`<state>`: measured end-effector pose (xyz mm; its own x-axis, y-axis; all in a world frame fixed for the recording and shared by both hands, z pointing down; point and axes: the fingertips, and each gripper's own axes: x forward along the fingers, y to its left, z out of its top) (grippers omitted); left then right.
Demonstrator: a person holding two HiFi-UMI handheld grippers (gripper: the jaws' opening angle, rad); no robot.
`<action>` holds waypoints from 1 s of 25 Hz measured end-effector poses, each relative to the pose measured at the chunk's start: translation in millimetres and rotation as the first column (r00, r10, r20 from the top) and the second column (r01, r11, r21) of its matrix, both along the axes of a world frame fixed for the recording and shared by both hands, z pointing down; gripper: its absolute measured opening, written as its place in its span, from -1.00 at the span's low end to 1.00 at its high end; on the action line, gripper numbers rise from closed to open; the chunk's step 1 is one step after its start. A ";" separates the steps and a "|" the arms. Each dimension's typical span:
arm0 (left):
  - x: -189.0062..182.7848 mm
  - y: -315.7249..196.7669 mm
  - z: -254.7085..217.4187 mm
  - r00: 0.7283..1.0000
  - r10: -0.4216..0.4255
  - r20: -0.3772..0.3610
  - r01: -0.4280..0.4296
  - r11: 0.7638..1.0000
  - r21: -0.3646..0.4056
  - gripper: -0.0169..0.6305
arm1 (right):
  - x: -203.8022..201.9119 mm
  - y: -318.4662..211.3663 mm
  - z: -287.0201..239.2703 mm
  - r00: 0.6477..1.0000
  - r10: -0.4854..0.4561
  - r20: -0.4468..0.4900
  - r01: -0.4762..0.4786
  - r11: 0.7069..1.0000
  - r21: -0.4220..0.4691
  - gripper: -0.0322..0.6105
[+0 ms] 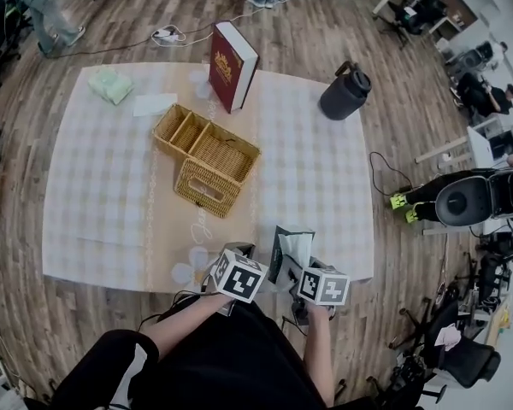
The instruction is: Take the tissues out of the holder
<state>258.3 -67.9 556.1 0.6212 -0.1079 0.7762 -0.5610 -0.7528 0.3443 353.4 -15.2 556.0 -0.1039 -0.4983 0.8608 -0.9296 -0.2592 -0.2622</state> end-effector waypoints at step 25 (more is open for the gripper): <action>59.7 -20.6 22.1 0.968 -0.244 0.054 0.246 0.969 -0.030 -0.95 | 125.2 -59.9 15.9 0.990 -0.138 -0.041 0.138 0.990 -0.022 -0.19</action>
